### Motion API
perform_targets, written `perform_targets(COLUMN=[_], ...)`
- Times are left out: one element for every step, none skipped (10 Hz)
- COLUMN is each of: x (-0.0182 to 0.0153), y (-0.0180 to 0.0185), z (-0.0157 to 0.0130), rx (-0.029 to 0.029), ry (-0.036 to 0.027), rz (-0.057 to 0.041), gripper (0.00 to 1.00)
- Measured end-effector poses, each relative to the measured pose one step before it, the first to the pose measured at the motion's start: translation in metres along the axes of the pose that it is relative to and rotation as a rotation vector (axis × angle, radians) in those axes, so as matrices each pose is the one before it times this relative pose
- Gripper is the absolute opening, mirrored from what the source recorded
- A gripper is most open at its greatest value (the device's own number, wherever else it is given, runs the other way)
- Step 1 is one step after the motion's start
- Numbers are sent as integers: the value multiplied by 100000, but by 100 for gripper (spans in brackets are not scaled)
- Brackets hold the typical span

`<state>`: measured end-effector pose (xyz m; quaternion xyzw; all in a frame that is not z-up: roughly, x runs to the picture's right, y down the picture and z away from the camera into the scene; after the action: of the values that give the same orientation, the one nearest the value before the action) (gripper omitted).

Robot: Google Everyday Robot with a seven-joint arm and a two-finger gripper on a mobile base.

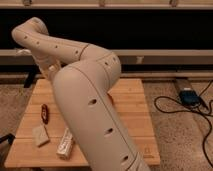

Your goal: Place the ceramic cup over the eraser

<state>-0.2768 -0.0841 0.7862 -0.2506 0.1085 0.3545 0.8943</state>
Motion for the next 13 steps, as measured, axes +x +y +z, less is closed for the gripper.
perform_targets(x=[-72,-18,58,45,119,133,112,46,75,220,232,267,297], y=[-253,-54,-149,-206,-198,-219,-117,5,-2,82,170,133,140], z=[1592,812,913,742,863,436,536,522,521,888,778,739,614], rx=[-1955,-1443,-1235,-973,-1798,-940,-2021,-1268,-1313,-1281,-917,-572,-470], ry=[1677,976,1138,825,741,292,-218,-146,-132,283,308,399,390], rz=[526,259,351,492,464,129,-97,-124,-85,-210,-308,-293,-206], gripper=[0,0,0,5,17,25,37,45,55,65,74,79,80])
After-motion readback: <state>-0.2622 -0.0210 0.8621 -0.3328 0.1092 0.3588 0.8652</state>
